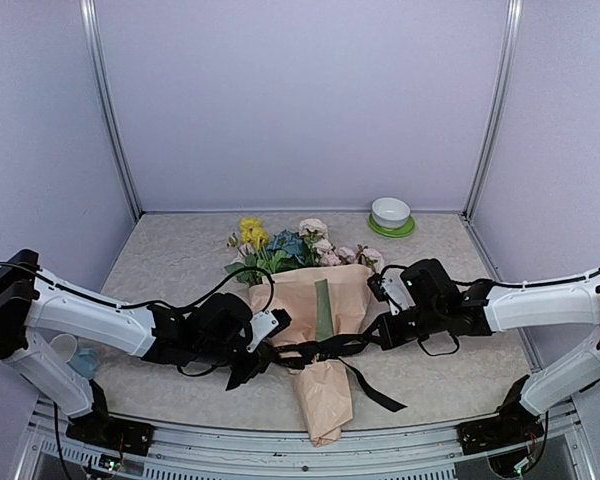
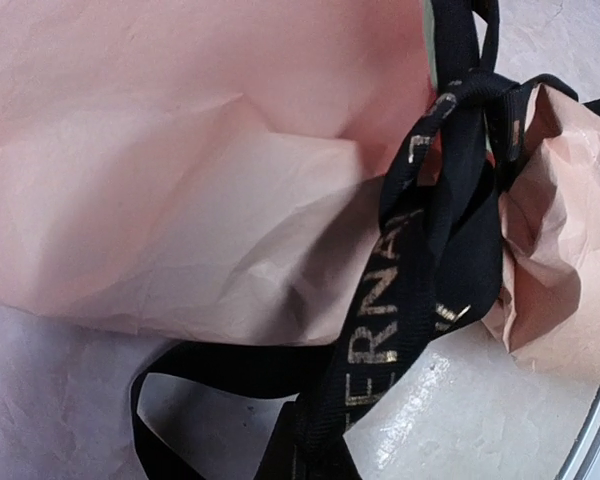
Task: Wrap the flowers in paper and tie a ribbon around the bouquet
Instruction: Tie the half-tied ribbon around the folded bouquet.
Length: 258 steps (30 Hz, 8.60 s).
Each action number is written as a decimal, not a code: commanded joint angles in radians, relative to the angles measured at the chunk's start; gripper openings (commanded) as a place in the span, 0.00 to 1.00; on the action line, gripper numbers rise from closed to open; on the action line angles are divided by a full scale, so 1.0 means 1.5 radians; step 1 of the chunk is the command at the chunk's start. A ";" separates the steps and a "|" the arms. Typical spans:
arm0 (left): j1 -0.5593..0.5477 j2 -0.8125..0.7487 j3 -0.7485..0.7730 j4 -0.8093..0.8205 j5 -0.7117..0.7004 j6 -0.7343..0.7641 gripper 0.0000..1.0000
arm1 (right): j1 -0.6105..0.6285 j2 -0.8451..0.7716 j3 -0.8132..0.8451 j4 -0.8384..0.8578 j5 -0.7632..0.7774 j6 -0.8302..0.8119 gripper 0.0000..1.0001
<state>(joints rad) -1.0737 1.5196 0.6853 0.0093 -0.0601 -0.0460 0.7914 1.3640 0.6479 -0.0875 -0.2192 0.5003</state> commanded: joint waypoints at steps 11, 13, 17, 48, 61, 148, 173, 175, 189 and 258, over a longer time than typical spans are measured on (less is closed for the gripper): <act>0.079 -0.001 0.005 -0.113 0.032 -0.156 0.00 | -0.082 -0.092 -0.151 -0.006 0.033 0.090 0.00; 0.086 0.004 0.005 -0.112 0.033 -0.156 0.00 | -0.095 -0.098 -0.165 -0.006 0.040 0.094 0.00; 0.110 0.001 -0.011 -0.113 0.041 -0.166 0.00 | -0.138 -0.123 -0.198 -0.003 0.047 0.100 0.00; 0.174 -0.022 -0.041 -0.083 0.137 -0.155 0.00 | -0.109 -0.056 -0.081 0.037 -0.106 -0.077 0.71; 0.175 -0.030 -0.038 -0.090 0.128 -0.149 0.00 | 0.023 0.160 0.007 -0.033 -0.033 -0.097 0.44; 0.174 -0.017 -0.068 -0.032 0.169 -0.166 0.00 | 0.230 0.179 0.259 -0.130 0.186 -0.073 0.00; 0.173 0.006 -0.054 -0.038 0.171 -0.160 0.00 | 0.230 -0.005 0.211 -0.113 0.045 -0.134 0.00; 0.174 0.005 -0.053 -0.039 0.170 -0.159 0.00 | 0.230 0.008 0.212 -0.118 0.076 -0.128 0.00; 0.172 0.007 -0.051 -0.041 0.175 -0.157 0.00 | 0.243 0.208 0.328 -0.226 0.256 -0.180 0.54; 0.170 -0.002 -0.040 -0.059 0.168 -0.147 0.00 | 0.019 0.230 0.084 0.200 -0.122 -0.064 0.82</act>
<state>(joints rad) -0.8135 1.5261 0.6018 -0.0555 0.2008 -0.2832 0.8177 1.6810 0.7532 0.1219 -0.3271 0.4686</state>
